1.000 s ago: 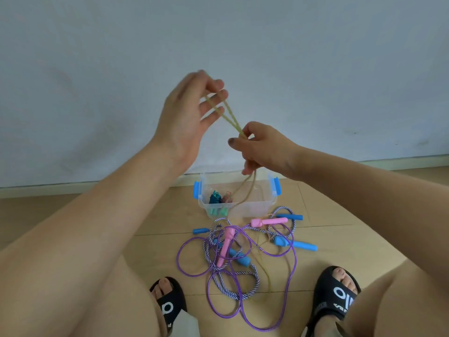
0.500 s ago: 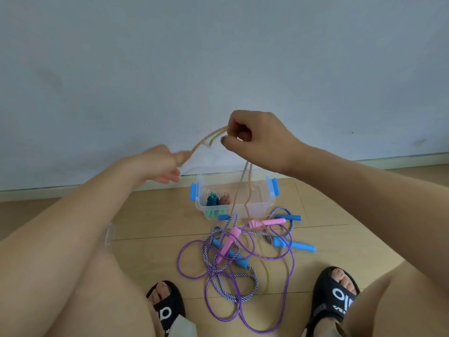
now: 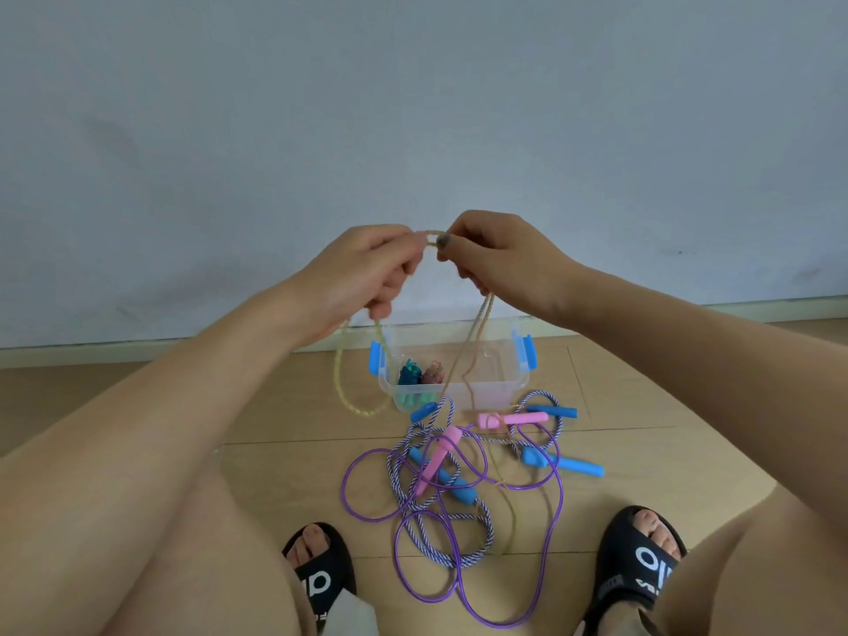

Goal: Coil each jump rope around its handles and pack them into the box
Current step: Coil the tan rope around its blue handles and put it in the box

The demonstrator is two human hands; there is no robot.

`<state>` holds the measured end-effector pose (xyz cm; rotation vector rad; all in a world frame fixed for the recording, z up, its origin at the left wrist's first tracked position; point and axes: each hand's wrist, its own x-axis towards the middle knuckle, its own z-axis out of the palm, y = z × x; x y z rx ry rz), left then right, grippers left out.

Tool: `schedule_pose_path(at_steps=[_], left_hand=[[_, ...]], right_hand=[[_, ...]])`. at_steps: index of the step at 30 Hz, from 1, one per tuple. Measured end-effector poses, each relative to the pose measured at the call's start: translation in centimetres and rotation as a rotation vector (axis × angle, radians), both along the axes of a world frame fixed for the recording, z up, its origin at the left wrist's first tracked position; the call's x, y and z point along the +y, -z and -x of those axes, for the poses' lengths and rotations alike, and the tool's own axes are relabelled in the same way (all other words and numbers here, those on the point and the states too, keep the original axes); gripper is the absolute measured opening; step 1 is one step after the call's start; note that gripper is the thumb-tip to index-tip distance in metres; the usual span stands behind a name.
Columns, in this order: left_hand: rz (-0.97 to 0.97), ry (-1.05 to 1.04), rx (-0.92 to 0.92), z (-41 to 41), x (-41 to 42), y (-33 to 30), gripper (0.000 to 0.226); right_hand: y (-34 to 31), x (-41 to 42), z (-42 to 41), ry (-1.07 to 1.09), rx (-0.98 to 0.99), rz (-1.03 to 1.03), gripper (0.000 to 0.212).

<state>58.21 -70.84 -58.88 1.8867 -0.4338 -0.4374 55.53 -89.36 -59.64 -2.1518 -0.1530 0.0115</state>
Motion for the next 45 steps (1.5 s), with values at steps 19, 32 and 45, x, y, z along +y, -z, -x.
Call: schedule_pose_path(at_steps=[19,32,45], left_hand=[[-0.643,-0.034,0.028,-2.8,2.6,3.1,0.049],[-0.269,0.105,-0.185,-1.6,0.8,0.9,0.013],[-0.238,0.041,-0.132,-1.3,3.3,-0.6,0.035]], right_hand=[[-0.4,0.4,-1.0,0.057,0.06,-0.095,0.034],[-1.0,1.2,0.1,-0.111,0.115,-0.007,0.035],[-0.7,-0.6,0.9,-0.23,0.301,-0.001,0.034]])
